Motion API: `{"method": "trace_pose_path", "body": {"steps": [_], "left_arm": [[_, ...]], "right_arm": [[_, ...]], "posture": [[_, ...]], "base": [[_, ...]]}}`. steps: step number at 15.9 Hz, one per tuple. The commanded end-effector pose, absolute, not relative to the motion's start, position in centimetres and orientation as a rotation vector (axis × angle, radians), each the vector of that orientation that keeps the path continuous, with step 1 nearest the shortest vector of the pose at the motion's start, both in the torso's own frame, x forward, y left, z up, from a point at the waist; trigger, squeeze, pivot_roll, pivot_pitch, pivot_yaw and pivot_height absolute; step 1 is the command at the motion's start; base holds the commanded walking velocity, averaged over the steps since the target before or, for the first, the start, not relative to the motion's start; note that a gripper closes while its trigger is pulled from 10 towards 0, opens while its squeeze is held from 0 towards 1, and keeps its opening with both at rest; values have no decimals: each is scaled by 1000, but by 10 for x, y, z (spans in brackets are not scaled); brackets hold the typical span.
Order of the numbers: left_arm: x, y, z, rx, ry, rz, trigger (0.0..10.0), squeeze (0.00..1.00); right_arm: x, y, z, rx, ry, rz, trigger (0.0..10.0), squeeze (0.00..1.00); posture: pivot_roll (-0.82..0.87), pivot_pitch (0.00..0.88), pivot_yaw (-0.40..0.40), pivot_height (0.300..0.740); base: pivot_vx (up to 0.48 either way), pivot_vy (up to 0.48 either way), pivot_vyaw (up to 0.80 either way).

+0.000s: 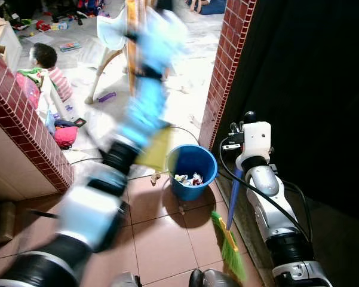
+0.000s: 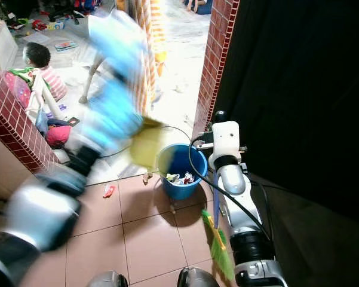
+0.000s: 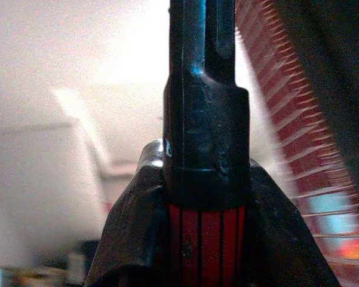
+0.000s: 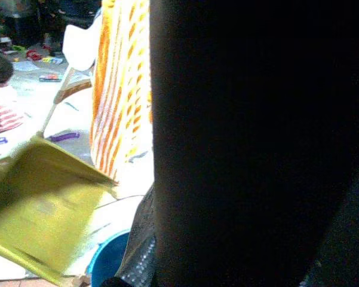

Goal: Sweep floor

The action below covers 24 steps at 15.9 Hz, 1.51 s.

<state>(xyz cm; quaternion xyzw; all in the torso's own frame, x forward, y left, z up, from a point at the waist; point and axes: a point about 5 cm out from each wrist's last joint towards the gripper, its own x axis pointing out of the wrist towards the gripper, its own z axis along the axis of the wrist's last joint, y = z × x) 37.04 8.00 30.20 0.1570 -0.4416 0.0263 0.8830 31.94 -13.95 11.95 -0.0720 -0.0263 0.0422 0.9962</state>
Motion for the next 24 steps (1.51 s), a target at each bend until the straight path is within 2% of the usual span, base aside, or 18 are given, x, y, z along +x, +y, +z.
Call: {"method": "trace_pose_path", "body": {"steps": [1,3,5,9,10,13,15,17,20,21,24], "left_arm": [[368,82,304,360,-932,48,10000,0],[370,105,272,409,-789,39,10000,0],[372,138,237,317,-538,88,10000,0],[351,151,201,290,-425,92,10000,0],[344,156,187,259,-374,117,10000,0],[330,174,163,174,-265,230,10000,0],[323,174,147,160,-208,240,10000,0],[319,168,139,181,-179,203,10000,0],[316,166,132,217,-153,198,10000,0],[318,167,132,216,-148,210,10000,0],[320,168,131,215,-131,217,10000,0]], "right_arm": [[325,-133,127,-135,-76,107,10000,0],[329,-128,129,-134,-77,128,10000,0],[331,-126,129,-114,-83,162,10000,0],[327,-111,138,-31,-137,287,10000,0],[326,-103,148,13,-183,382,10000,0],[334,-96,171,78,-240,478,10000,0],[339,-90,185,82,-277,545,10000,0],[343,-88,195,61,-334,530,10000,0],[350,-94,205,-4,-403,444,10000,0],[351,-98,205,-76,-421,410,10000,0],[356,-108,200,-170,-413,325,10000,0]], "posture": [[-48,12,-46,740],[-35,17,-51,740],[-26,21,-49,740],[-10,25,-38,740],[-10,23,-36,740],[-4,22,-45,740],[4,20,-51,740],[9,16,-52,740],[10,8,-47,740],[5,0,-46,740],[1,0,-46,740]], "base": [[0,0,0],[0,0,0],[0,0,0],[0,0,0],[0,0,0],[0,0,0],[0,0,0],[0,0,0],[0,0,0],[0,0,0],[0,0,0]]}}
